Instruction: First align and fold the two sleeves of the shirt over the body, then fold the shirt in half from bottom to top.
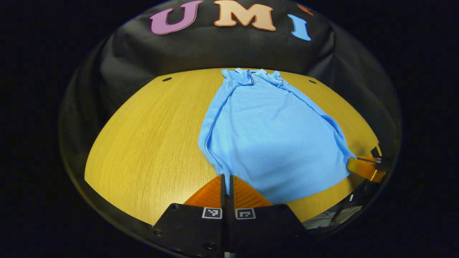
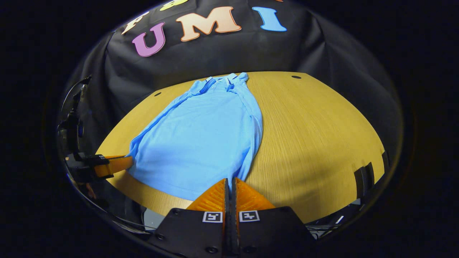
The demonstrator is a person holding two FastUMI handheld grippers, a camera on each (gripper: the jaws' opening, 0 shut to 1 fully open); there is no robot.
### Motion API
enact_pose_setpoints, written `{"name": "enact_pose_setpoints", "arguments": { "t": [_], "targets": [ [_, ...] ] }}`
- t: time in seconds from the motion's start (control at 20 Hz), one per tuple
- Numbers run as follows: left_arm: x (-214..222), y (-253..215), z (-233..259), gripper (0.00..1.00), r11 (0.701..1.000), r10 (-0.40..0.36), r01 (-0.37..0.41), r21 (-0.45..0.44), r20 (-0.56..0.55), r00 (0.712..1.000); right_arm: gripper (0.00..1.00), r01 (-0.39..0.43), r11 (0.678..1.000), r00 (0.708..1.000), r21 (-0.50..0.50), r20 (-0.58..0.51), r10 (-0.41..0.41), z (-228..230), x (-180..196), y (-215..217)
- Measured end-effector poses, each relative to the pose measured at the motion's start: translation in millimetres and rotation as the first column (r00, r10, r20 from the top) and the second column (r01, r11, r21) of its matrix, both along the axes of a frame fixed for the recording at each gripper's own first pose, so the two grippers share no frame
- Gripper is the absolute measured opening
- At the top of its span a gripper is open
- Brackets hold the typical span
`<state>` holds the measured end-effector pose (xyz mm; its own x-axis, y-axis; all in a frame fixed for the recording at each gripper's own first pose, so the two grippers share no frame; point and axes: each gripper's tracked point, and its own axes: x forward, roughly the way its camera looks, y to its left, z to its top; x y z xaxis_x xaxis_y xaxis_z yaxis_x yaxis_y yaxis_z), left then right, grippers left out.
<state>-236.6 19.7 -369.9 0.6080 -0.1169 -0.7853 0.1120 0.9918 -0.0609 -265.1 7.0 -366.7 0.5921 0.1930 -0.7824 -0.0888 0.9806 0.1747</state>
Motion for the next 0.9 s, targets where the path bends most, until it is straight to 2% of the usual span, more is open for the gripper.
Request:
{"name": "enact_pose_setpoints", "arguments": {
  "t": [0.25,0.3,0.55,0.9],
  "targets": [
    [18.9,2.1,22.9,0.00,0.996,0.051,-0.050,-0.080,0.003,0.999,0.00,0.012,1.000,0.999,0.025,0.044,-0.013,26.8,31.9,2.1],
    [25.7,2.0,29.3,0.00,0.995,0.052,-0.051,-0.087,0.013,0.999,0.03,0.011,1.000,0.998,0.025,0.055,-0.013,32.1,38.6,2.5],
    [59.2,10.4,55.1,0.00,0.993,0.079,-0.076,-0.089,0.033,0.996,0.03,0.013,0.999,0.995,0.029,0.101,-0.016,54.9,80.6,5.7],
    [129.9,15.1,84.3,0.00,0.994,0.058,-0.050,-0.100,0.085,0.995,0.02,0.039,0.999,0.983,0.034,0.179,-0.045,79.4,157.8,13.4]
  ]
}}
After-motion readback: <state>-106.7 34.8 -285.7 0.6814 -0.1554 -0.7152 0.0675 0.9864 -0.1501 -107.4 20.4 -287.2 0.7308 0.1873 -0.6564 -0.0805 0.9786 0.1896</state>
